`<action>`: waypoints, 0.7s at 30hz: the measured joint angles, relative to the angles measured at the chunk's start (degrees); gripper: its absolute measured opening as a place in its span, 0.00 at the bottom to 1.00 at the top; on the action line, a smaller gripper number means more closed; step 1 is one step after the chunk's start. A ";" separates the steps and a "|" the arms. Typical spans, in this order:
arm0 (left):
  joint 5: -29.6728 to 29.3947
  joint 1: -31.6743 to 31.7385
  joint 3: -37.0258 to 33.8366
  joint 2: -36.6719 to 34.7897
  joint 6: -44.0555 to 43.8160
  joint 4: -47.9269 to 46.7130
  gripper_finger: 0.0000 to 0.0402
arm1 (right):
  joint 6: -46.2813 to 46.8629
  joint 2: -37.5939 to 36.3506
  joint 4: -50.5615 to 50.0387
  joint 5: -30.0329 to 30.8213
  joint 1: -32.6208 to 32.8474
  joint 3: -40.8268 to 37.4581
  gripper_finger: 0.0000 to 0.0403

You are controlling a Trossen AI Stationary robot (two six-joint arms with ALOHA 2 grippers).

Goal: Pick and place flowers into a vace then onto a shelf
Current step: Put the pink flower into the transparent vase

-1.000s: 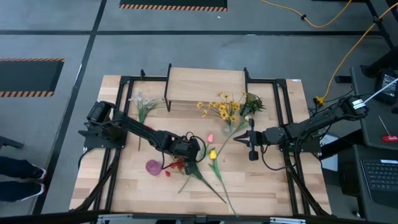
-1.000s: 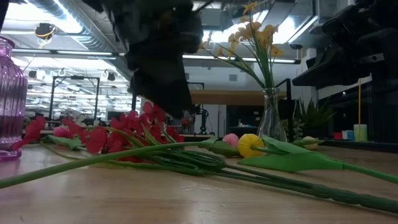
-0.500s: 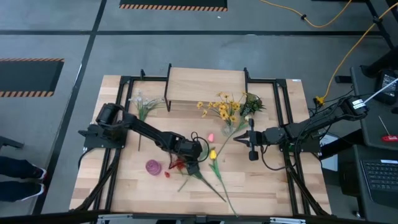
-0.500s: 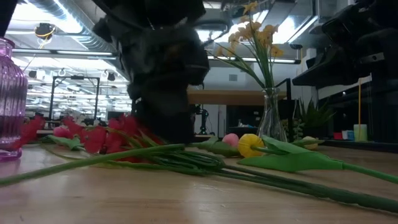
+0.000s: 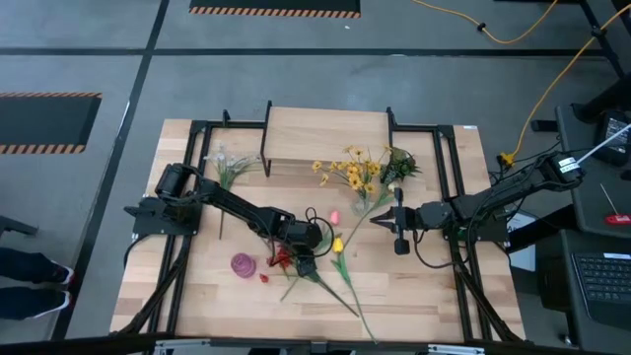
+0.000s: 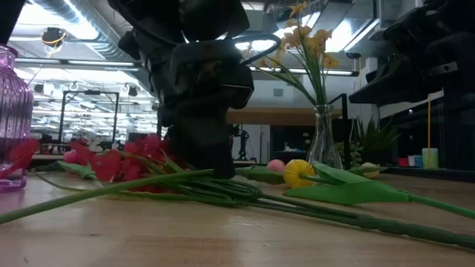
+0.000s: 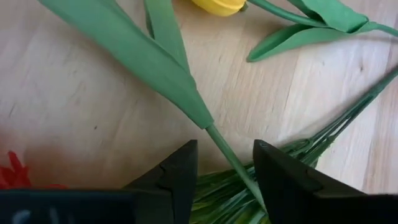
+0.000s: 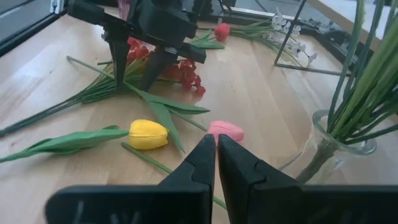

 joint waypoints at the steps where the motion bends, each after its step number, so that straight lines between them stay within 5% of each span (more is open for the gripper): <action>1: -0.25 0.06 0.00 0.00 0.43 -0.02 0.33 | 0.16 0.00 0.00 0.00 0.00 0.00 0.06; 9: 0.30 2.08 0.00 -0.02 -0.60 -0.81 0.03 | 0.22 0.00 0.00 0.00 0.00 0.00 0.06; 21: -3.82 1.37 0.00 -8.23 3.85 -3.24 0.01 | 0.22 0.00 -0.04 0.00 0.02 0.00 0.06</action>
